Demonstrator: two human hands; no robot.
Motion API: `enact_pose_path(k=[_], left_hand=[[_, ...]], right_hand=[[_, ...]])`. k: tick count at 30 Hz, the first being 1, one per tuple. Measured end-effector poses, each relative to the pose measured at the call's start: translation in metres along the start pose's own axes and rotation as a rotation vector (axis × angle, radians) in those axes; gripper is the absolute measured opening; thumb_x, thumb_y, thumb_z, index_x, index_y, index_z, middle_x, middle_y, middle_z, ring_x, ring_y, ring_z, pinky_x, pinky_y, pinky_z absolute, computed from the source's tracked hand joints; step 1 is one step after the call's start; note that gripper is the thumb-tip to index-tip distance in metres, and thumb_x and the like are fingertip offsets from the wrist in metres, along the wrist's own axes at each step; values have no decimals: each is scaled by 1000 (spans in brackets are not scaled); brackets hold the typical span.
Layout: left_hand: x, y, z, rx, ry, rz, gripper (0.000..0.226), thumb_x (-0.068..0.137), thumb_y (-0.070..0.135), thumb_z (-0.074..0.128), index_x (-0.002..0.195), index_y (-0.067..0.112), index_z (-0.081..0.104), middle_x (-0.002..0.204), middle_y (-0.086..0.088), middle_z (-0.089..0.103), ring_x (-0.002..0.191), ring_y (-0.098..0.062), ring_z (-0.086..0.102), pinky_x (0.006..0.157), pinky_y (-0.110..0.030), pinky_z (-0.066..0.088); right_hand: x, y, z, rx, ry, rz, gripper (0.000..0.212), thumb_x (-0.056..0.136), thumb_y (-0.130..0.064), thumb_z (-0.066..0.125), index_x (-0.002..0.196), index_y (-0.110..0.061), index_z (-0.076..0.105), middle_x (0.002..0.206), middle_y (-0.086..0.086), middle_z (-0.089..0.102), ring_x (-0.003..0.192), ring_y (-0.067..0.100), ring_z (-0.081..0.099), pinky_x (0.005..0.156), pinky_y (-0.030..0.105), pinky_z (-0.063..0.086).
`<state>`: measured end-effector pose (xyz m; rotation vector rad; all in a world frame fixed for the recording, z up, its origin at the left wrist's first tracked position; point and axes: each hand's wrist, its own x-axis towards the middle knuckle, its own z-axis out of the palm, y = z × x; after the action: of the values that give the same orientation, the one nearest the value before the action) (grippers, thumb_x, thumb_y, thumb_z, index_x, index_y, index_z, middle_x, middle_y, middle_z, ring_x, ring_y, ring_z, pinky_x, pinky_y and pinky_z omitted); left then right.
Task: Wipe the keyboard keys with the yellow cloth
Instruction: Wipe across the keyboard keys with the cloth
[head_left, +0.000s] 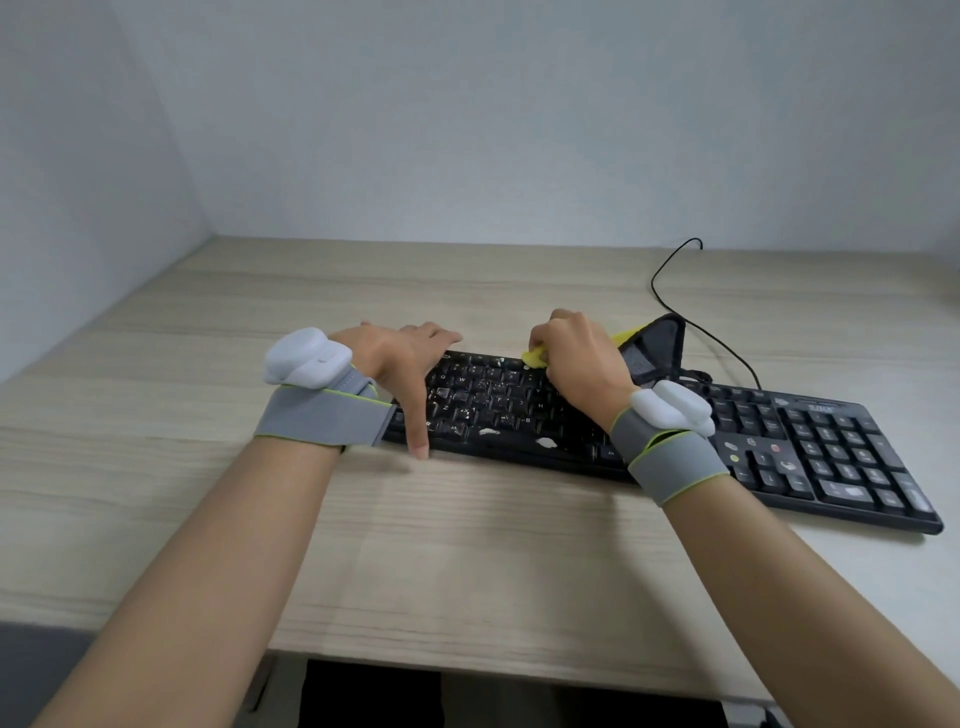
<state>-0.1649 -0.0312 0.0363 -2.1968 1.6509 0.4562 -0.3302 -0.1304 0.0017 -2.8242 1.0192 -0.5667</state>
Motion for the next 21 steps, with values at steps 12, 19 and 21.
enact_pose_path(k=[12, 19, 21], left_hand=[[2, -32, 7, -60, 2, 19, 137, 46, 41, 93, 151, 27, 7, 155, 8, 18, 143, -15, 17, 115, -42, 14], [2, -36, 9, -17, 16, 19, 135, 42, 53, 90, 149, 35, 11, 152, 12, 21, 142, -14, 14, 110, -59, 7], [3, -36, 9, -14, 15, 17, 135, 41, 53, 90, 149, 35, 11, 152, 12, 21, 142, -14, 14, 110, -60, 6]], right_hand=[[0, 0, 1, -2, -6, -4, 38, 78, 16, 43, 105, 0, 64, 105, 20, 57, 91, 38, 57, 73, 38, 46], [-5, 1, -8, 49, -37, -30, 38, 76, 17, 44, 101, -1, 66, 104, 19, 58, 91, 37, 59, 78, 44, 51], [-11, 0, -12, 53, -52, -53, 39, 76, 18, 44, 102, -2, 66, 105, 18, 58, 91, 36, 60, 79, 47, 52]])
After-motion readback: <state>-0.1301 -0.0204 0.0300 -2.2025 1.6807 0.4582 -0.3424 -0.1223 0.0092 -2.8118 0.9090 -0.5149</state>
